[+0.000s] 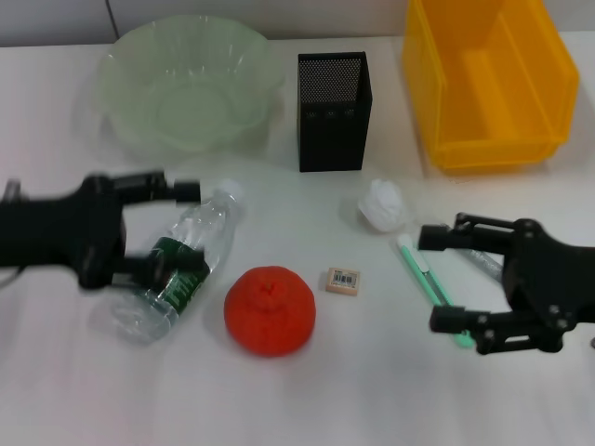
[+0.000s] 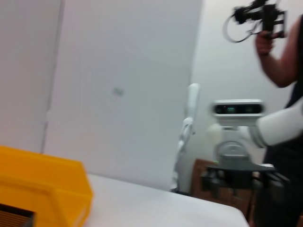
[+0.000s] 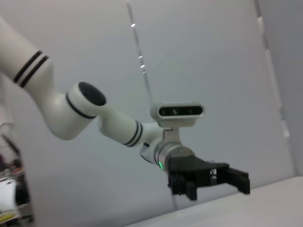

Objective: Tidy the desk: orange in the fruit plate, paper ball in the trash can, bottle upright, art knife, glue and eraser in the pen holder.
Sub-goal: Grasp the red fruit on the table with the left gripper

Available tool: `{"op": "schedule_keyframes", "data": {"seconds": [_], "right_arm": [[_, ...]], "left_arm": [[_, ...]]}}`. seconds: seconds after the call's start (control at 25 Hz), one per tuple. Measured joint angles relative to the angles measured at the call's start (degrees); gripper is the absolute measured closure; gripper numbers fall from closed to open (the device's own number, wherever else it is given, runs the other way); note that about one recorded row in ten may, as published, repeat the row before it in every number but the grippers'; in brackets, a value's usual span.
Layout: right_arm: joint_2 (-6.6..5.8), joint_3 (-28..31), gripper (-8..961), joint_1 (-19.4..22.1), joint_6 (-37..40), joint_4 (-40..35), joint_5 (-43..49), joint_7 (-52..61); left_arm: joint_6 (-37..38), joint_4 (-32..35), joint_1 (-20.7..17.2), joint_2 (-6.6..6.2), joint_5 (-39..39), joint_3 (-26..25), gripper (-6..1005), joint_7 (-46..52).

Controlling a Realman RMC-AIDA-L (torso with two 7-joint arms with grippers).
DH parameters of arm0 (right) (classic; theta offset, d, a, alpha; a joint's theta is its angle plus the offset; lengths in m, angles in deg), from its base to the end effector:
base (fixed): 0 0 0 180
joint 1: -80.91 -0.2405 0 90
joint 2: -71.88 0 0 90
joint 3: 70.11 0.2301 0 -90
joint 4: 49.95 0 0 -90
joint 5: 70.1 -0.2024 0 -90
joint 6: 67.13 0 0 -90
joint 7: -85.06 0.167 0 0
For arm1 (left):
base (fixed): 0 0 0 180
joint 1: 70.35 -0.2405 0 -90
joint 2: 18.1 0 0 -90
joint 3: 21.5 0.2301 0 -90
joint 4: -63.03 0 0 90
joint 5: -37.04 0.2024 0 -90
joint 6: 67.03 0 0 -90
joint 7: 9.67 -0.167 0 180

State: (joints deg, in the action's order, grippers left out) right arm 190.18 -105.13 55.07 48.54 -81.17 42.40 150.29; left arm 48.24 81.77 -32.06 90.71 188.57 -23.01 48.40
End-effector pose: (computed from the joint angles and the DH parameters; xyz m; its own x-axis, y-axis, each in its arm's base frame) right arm 0.2123 0.2409 0.0074 0.6795 -0.2050 -0.7044 -0.2045 -0.9750 0.0865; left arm -0.2283 0.2747 0.0352 0.7592 0.1997 0.6194 0.2146 -0.9753 0.0515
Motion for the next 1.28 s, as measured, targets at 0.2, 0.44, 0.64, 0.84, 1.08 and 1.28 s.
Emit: {"op": "schedule_keyframes", "data": {"seconds": [0.2, 0.44, 0.64, 0.84, 1.08, 1.28], "right_arm": [[-0.47, 3.94, 124, 2.37, -0.08, -0.08, -0.01, -0.01], [-0.71, 7.2, 124, 4.47, -0.53, 0.04, -0.01, -0.01], [-0.69, 8.17, 124, 5.5, -1.13, 0.04, -0.04, -0.07], [-0.56, 8.24, 124, 5.97, -1.84, 0.02, -0.09, -0.11], [-0.44, 8.28, 124, 5.95, -2.06, 0.08, -0.1, -0.11], [-0.28, 8.31, 123, 5.79, -2.75, 0.11, 0.08, -0.1]], "left_arm": [[-0.05, 10.16, 5.19, 3.15, -2.61, 3.07, 158, 9.95], [-2.86, 29.32, 9.19, 10.0, -7.3, 28.57, 161, 22.1], [-9.03, 30.49, 7.41, 9.88, -12.5, 42.81, 169, 25.89], [-13.61, 30.67, 6.09, 10.09, -13.12, 50.53, 178, 25.83], [-17.71, 29.53, 5.11, 10.26, -14.7, 57.39, 188, 25.87], [-20.95, 29.46, 2.32, 10.18, -22.75, 64.33, 197, 25.38]]}}
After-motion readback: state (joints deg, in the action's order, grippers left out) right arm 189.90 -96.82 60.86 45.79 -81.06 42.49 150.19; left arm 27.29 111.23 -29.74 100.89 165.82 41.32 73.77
